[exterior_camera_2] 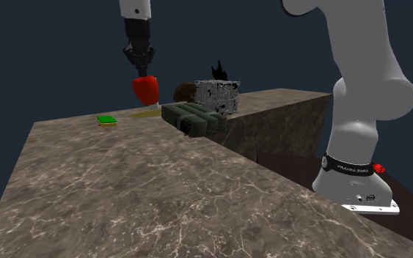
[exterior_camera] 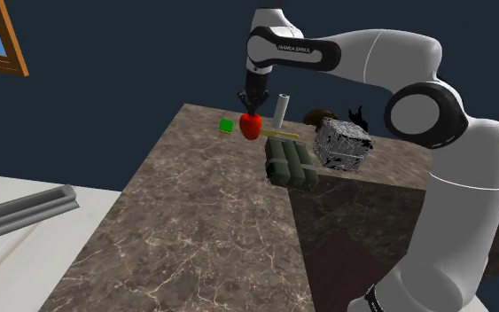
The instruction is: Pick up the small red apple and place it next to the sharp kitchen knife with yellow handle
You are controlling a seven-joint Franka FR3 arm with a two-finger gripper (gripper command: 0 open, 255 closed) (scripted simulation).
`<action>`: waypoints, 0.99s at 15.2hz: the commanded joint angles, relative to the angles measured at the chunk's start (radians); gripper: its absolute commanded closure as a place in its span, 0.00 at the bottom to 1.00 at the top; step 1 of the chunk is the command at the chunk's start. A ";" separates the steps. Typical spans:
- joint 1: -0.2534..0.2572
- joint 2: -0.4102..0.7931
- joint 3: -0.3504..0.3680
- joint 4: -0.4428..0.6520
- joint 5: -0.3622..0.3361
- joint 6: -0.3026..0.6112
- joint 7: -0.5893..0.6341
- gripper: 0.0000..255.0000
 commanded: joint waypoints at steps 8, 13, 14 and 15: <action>-0.125 0.132 -0.049 0.158 0.024 -0.003 -0.181 1.00; -0.189 0.263 -0.068 0.343 0.038 -0.047 -0.275 1.00; -0.201 0.298 -0.072 0.396 0.040 -0.064 -0.293 1.00; -0.213 0.338 -0.075 0.459 0.043 -0.084 -0.312 1.00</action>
